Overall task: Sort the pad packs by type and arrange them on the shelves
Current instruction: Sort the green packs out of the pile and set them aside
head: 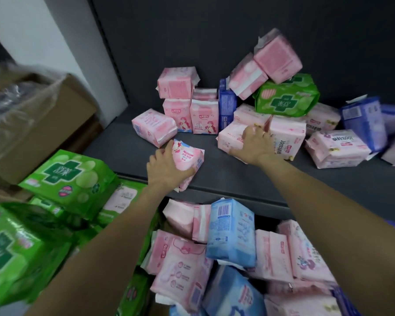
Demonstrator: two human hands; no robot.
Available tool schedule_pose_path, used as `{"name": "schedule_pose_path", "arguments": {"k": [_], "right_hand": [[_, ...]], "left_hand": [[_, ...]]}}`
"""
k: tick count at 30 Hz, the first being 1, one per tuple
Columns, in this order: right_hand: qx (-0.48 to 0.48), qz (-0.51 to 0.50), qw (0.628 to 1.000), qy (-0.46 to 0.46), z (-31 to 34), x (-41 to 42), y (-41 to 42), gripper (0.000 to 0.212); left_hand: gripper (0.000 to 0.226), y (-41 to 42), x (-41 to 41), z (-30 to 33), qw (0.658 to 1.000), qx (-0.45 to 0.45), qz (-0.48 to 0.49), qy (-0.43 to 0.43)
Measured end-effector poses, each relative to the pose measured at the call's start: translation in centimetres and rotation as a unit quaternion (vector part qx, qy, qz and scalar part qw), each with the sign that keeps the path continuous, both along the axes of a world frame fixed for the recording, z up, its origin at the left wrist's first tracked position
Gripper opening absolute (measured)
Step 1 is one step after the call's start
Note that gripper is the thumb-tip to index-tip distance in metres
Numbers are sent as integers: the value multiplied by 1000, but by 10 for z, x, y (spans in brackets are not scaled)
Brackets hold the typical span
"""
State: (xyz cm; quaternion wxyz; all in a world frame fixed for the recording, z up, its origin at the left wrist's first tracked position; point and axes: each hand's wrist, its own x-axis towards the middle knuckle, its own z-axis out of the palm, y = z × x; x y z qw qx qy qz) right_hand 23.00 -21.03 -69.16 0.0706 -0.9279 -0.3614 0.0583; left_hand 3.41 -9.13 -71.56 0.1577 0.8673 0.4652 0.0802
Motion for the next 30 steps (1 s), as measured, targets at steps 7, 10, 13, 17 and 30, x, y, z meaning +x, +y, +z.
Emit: {"name": "schedule_pose_path", "arguments": {"k": [7, 10, 13, 17, 30], "right_hand": [[-8, 12, 991, -130, -7, 8, 17, 84], [-1, 32, 997, -68, -5, 12, 16, 83], [42, 57, 997, -39, 1, 2, 2, 77], [173, 53, 982, 46, 12, -38, -43, 76], [277, -62, 952, 118, 72, -102, -277, 88]], "left_hand": [[100, 6, 6, -7, 1000, 29, 4, -10], [96, 13, 10, -7, 1000, 16, 1, -17], [95, 14, 10, -9, 1000, 9, 1, -14], [95, 10, 4, -5, 999, 20, 6, -40], [86, -170, -3, 39, 891, -298, -238, -246]]}}
